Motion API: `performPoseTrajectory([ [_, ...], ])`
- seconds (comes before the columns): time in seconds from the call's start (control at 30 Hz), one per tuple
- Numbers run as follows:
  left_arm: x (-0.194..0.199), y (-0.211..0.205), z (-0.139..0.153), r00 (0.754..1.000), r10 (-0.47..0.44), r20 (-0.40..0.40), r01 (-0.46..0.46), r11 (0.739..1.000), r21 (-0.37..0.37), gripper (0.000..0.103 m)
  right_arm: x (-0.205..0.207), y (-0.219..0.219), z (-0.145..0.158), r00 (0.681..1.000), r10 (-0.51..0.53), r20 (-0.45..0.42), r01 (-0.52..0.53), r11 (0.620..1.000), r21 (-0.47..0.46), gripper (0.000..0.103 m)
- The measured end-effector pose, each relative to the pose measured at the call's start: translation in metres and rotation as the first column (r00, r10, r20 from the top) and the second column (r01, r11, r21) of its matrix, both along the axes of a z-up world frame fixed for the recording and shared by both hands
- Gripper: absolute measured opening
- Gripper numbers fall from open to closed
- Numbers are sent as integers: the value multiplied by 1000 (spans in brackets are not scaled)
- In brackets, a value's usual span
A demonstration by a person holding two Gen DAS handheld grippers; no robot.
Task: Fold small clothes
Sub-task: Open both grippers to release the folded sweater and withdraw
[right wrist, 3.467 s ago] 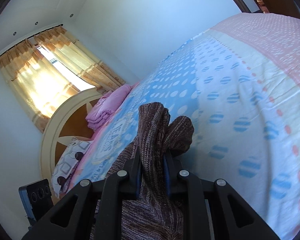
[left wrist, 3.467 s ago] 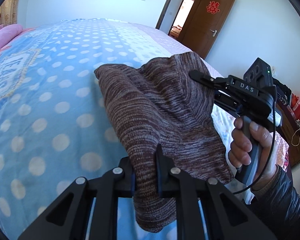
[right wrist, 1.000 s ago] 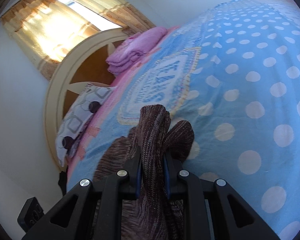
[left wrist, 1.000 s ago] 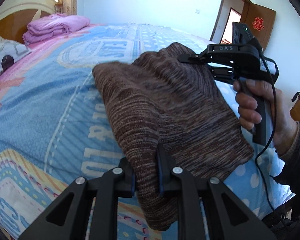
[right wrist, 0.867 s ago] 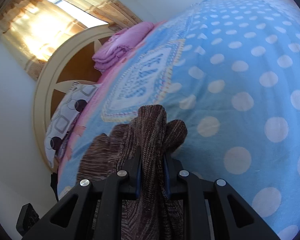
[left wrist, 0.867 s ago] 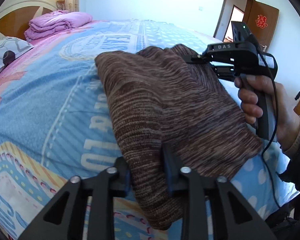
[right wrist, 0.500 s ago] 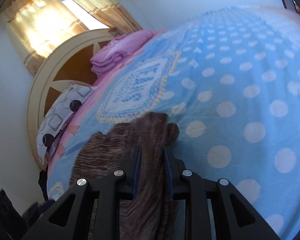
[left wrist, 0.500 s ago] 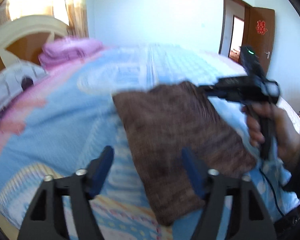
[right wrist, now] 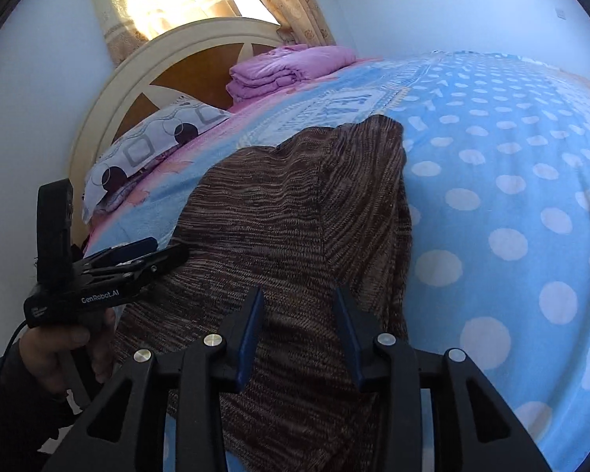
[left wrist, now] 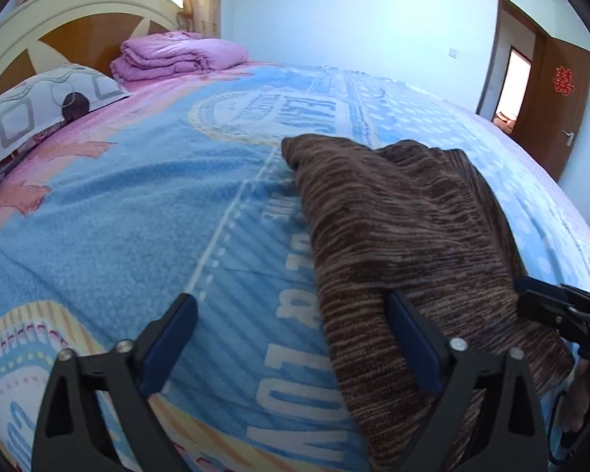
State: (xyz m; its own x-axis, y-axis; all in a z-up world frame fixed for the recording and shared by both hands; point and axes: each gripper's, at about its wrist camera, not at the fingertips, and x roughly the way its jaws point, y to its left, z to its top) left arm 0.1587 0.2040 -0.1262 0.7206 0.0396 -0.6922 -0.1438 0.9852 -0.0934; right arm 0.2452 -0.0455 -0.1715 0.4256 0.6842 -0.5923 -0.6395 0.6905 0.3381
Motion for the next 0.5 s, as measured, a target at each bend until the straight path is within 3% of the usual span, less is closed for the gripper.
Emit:
performPoseTrajectory([
  [0.17,-32,-5,3,999,9,-38,-11,997,-72,99,-16,0,15,998,-43,56,48,994,-99,39],
  [0.23,-43,-9,8,999,2,-43,-4,999,-42,99,-30,-13,25,993,-91,77,98,991,-89,40],
  [0.37,-68,-21,37,999,-25,41,24,999,33,99,-59,-28,48,980,-122,160,133,989,-58,54],
  [0.5,-73,-31,62,993,-55,100,48,997,67,100,-86,-33,69,954,-135,267,155,986,-56,59],
])
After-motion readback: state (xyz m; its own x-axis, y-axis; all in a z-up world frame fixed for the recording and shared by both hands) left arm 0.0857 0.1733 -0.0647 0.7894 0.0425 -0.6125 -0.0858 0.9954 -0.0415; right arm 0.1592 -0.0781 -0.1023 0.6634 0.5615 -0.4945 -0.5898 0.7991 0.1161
